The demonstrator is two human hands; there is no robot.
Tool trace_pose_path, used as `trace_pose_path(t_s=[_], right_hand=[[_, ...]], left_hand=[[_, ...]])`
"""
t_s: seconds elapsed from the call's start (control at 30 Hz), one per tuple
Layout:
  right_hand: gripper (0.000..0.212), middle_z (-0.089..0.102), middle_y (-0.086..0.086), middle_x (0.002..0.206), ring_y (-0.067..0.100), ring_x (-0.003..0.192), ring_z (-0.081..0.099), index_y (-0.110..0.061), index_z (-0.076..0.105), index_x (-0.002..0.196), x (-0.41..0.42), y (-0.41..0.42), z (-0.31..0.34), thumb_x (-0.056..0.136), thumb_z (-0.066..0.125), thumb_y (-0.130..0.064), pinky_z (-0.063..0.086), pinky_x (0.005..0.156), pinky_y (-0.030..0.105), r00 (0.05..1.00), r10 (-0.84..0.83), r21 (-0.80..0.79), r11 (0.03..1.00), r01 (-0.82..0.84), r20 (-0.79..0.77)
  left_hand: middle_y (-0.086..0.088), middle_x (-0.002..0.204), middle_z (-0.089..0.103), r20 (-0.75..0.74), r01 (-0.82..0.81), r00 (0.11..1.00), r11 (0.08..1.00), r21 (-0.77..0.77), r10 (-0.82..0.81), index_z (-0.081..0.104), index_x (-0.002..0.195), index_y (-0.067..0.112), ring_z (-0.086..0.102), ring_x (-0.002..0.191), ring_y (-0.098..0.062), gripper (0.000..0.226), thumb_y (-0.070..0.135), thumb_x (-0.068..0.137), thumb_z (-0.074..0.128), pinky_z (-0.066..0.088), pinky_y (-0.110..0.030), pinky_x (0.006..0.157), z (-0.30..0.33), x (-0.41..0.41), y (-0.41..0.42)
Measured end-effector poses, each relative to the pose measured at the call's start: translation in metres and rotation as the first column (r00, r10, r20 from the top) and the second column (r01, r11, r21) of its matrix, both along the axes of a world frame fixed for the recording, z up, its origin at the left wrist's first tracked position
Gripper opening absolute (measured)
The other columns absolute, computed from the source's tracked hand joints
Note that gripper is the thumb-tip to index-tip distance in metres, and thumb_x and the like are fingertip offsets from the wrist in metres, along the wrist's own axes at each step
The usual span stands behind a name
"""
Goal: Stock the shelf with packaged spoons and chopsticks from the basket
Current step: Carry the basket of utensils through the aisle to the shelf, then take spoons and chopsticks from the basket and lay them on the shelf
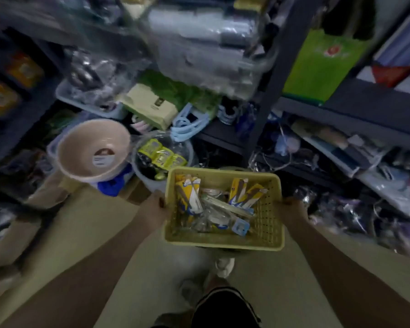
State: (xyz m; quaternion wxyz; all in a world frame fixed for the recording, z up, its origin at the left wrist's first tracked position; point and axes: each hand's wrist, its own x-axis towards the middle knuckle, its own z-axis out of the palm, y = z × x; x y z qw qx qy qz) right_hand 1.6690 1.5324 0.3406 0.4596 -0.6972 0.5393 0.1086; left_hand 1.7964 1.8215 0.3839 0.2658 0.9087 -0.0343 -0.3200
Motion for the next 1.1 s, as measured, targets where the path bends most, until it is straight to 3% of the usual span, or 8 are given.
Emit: trace_pose_path(t_s=[0.17,0.33,0.57,0.67,0.77,0.9,1.0,1.1], right_hand=[[0.008,0.061,0.017,0.079,0.027,0.076,0.058,-0.004,0.059,0.074,-0.021,-0.026,-0.068,0.079,0.054,0.0,0.051,0.068,0.041,0.985,-0.155,0.093,0.983,0.162,-0.074],[0.014,0.05,0.009,0.068,0.02,0.059,0.046,-0.002,0.052,0.077,-0.03,-0.03,-0.101,0.085,0.045,0.007,0.041,0.05,0.022,0.948,-0.313,0.239,0.917,0.319,-0.062],[0.013,0.05,0.016,0.084,0.027,0.074,0.05,-0.007,0.047,0.078,-0.02,-0.002,-0.164,0.086,0.041,0.001,0.051,0.064,0.031,0.872,-0.474,0.224,0.843,0.489,-0.117],[0.035,0.046,0.019,0.128,0.034,0.115,0.047,-0.005,0.046,0.123,-0.008,0.016,-0.172,0.089,0.049,-0.008,0.043,0.096,0.043,0.945,-0.111,-0.301,0.954,0.014,-0.309],[0.045,0.041,0.017,0.139,0.035,0.127,0.041,-0.009,0.043,0.133,0.023,0.052,-0.17,0.088,0.051,-0.011,0.038,0.103,0.046,0.85,0.452,-0.398,0.751,-0.526,-0.271],[0.051,0.022,0.008,0.153,0.028,0.142,0.022,-0.015,0.023,0.144,0.046,0.084,-0.228,0.095,0.039,-0.015,0.031,0.11,0.045,0.785,0.586,0.011,0.802,-0.597,-0.201],[0.061,0.009,0.009,0.158,0.026,0.146,0.008,-0.012,0.007,0.149,0.055,0.092,-0.275,0.097,0.037,-0.022,0.013,0.118,0.042,0.791,0.549,-0.053,0.812,-0.581,-0.27],[0.059,0.023,0.016,0.152,0.032,0.14,0.022,-0.008,0.014,0.147,0.067,0.09,-0.298,0.095,0.041,-0.018,0.02,0.114,0.044,0.728,0.573,-0.189,0.722,-0.666,-0.376]], left_hand=[[-0.004,0.056,0.048,-0.005,0.154,0.988,0.988,0.009,-0.154,0.046,0.062,0.017,0.049,0.054,-0.017,0.025,-0.001,0.079,0.051,0.036,-0.031,0.051,-0.064,0.037,-0.056],[0.004,0.054,0.034,0.057,0.351,0.931,0.929,0.119,-0.359,0.03,0.053,0.02,0.037,0.053,-0.011,0.042,0.001,0.083,0.051,0.023,-0.021,0.047,-0.132,0.055,-0.09],[-0.008,0.066,0.053,0.014,0.565,0.813,0.795,0.223,-0.582,0.048,0.066,0.009,0.054,0.071,-0.031,0.022,0.006,0.088,0.05,0.036,-0.028,0.058,-0.208,0.089,-0.083],[-0.026,0.107,0.055,0.154,0.601,0.725,0.725,0.336,-0.672,0.052,0.106,-0.004,0.056,0.092,-0.041,0.03,0.005,0.079,0.059,0.044,-0.042,0.071,-0.216,0.09,-0.083],[-0.024,0.126,0.048,0.291,0.724,0.554,0.624,0.294,-0.78,0.048,0.122,0.0,0.05,0.107,-0.043,0.055,0.004,0.07,0.066,0.048,-0.049,0.083,-0.222,0.088,-0.081],[-0.015,0.125,0.053,0.297,0.859,0.455,0.501,0.101,-0.84,0.059,0.111,0.007,0.05,0.11,-0.029,0.036,0.004,0.076,0.064,0.051,-0.043,0.086,-0.227,0.078,-0.086],[-0.005,0.127,0.051,0.18,0.848,0.526,0.53,-0.027,-0.832,0.057,0.116,0.011,0.055,0.104,-0.022,0.029,0.01,0.086,0.055,0.048,-0.032,0.082,-0.235,0.071,-0.09],[-0.001,0.118,0.054,0.068,0.766,0.642,0.639,-0.069,-0.763,0.055,0.118,0.015,0.055,0.098,-0.011,0.03,0.012,0.088,0.052,0.048,-0.03,0.081,-0.245,0.07,-0.088]])
